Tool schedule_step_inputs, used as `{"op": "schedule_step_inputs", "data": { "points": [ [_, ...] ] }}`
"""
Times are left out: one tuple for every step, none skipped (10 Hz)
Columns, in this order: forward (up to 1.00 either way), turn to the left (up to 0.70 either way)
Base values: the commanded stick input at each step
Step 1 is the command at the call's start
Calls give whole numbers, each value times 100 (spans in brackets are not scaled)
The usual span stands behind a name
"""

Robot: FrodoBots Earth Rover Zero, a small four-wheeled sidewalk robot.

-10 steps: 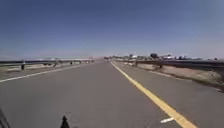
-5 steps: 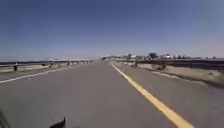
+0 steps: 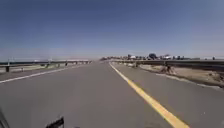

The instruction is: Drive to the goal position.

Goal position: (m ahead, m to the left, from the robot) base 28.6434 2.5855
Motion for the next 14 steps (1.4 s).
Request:
{"op": "schedule_step_inputs", "data": {
  "points": [
    [100, 20],
    [100, 8],
    [100, 0],
    [100, 0],
    [100, 0],
    [100, 0],
    [100, 0],
    [100, 0],
    [100, 0],
    [100, 0],
    [100, 0],
    [100, 0],
    [100, 0],
    [100, 0]
  ]
}}
